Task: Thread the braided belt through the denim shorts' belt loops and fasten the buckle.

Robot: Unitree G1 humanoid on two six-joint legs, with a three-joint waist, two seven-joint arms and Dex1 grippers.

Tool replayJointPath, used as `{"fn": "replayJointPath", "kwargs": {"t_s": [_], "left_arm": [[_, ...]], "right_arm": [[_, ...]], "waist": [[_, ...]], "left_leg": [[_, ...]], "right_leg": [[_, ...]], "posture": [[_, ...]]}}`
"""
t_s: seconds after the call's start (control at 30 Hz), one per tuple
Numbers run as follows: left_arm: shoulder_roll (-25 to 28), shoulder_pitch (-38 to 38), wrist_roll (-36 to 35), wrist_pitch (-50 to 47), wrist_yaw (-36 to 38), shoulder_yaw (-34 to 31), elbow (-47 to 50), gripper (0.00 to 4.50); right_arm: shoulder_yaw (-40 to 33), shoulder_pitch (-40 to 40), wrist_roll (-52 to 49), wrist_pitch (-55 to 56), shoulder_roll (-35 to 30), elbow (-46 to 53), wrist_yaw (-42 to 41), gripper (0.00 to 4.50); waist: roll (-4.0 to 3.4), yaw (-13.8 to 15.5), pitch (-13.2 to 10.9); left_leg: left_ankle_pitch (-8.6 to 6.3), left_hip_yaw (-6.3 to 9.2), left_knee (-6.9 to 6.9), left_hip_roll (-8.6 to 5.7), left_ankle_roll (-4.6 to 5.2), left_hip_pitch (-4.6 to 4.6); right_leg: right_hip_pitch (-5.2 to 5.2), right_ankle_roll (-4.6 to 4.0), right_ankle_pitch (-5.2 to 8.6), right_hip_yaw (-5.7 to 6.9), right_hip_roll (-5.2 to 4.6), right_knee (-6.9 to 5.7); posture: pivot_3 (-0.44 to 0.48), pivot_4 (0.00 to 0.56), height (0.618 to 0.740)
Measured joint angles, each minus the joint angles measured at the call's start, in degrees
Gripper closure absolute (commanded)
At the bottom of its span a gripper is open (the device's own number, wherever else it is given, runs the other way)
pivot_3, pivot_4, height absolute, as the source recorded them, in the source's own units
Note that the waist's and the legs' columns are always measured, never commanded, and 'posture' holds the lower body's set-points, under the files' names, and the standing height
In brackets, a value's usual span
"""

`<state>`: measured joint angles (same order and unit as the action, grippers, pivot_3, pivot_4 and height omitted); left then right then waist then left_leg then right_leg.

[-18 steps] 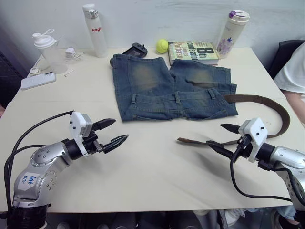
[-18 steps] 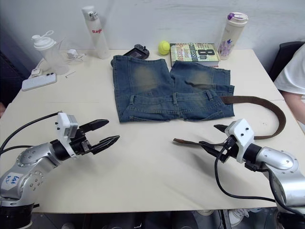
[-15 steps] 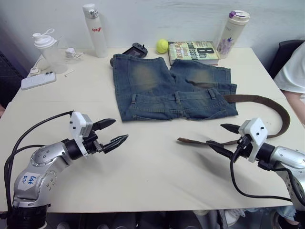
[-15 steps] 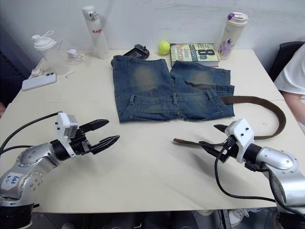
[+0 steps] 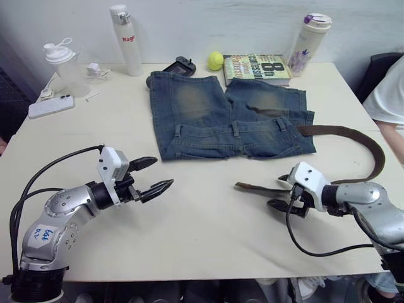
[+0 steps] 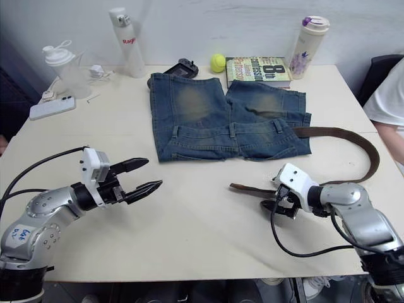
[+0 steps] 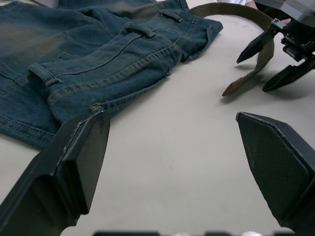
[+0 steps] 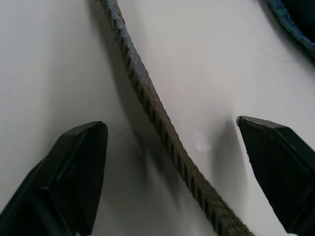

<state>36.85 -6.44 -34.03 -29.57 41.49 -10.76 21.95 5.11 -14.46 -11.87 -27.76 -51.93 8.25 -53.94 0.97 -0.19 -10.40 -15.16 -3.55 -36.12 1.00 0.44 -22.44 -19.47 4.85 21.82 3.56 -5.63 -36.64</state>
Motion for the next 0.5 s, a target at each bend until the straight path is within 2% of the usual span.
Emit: {"fn": "replayJointPath", "kwargs": {"t_s": [0.1, 0.23, 0.43, 0.5], "left_arm": [[0.0, 0.3, 0.0, 0.0, 0.0, 0.0, 0.2, 0.00], [0.0, 1.0, 0.0, 0.0, 0.0, -0.1, 0.3, 0.00], [0.4, 1.4, 0.0, 0.0, 0.9, -0.1, 0.3, 0.00], [0.9, -0.7, 0.0, 0.3, 3.1, 0.6, -0.7, 0.00]], "right_arm": [[0.9, -0.4, 0.1, 0.8, 0.0, -0.5, -1.7, 2.82], [1.0, -0.3, 0.3, 2.1, 0.1, -0.5, -2.4, 4.46], [1.2, -0.2, 1.2, 4.8, 0.3, -0.5, -3.1, 4.46], [1.4, -0.2, 1.1, 5.6, 0.9, 0.4, -4.0, 4.46]], "waist": [[0.01, 0.0, 0.0], [0.01, 0.0, 0.0], [0.01, 0.0, 0.0], [-0.01, 0.0, 0.0]], "left_leg": [[-0.01, 0.01, -0.01, 0.00, 0.00, 0.05], [-0.01, 0.00, 0.00, 0.00, 0.00, 0.04], [-0.01, 0.00, 0.03, 0.00, -0.01, 0.02], [0.00, 0.00, 0.01, 0.00, -0.03, -0.01]], "right_leg": [[0.08, 0.00, 0.00, 0.00, -0.01, 0.01], [0.06, 0.00, 0.00, 0.00, -0.01, 0.01], [0.02, 0.00, 0.00, 0.01, 0.00, 0.03], [-0.02, 0.00, 0.00, 0.01, 0.01, -0.01]], "posture": [[0.000, 0.150, 0.740], [0.000, 0.150, 0.740], [0.000, 0.150, 0.740], [0.000, 0.150, 0.740]]}}
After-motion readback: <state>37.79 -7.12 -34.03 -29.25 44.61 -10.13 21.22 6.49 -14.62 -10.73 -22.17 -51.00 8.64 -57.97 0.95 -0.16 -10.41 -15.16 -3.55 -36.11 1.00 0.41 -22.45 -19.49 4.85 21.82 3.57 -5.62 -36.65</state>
